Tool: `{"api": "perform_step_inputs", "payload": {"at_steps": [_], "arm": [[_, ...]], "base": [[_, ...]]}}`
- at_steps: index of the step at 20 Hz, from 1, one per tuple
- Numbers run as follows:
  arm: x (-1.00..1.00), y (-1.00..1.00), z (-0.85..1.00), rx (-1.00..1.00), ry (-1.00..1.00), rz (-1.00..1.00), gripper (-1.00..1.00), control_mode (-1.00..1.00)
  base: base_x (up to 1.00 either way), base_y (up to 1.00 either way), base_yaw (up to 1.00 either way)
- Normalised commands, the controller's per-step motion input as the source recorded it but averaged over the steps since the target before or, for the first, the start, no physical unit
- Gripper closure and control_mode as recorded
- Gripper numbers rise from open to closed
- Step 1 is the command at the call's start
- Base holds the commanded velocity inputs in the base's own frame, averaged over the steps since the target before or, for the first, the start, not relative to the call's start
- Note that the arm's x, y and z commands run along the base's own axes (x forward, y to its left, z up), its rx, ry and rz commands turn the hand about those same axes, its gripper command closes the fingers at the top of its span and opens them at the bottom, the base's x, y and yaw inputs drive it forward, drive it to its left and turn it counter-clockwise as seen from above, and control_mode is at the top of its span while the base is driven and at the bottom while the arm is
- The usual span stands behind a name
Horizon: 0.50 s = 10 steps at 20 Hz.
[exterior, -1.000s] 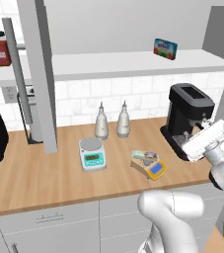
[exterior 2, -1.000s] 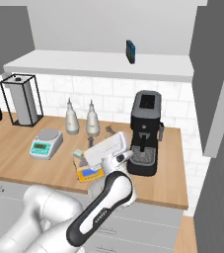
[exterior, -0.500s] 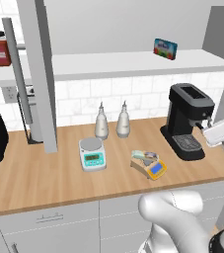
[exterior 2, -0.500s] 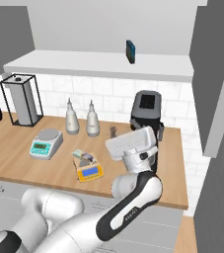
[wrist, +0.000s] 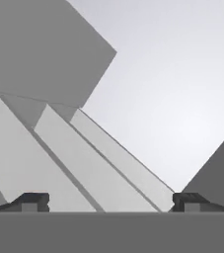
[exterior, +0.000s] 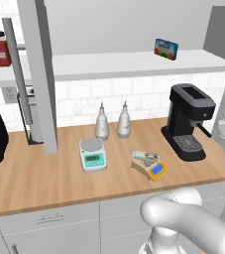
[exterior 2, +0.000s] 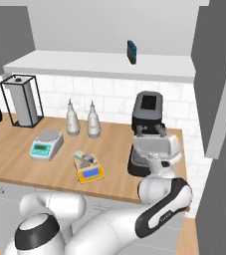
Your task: Pick the bar and place it on the digital scale for weighing, and close the cabinet.
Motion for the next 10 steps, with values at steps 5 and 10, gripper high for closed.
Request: {"api": "perform_step_inputs", "payload": {"at_steps": [5, 10], "arm": [[0.22, -0.31, 0.00, 0.00, 0.36, -0.16, -1.00, -1.00], [0.03, -0.46, 0.00, 0.00, 0.32, -0.12, -1.00, -1.00]], "base": [[0.00, 0.00, 0.00], [0.00, 0.00, 0.00]]}}
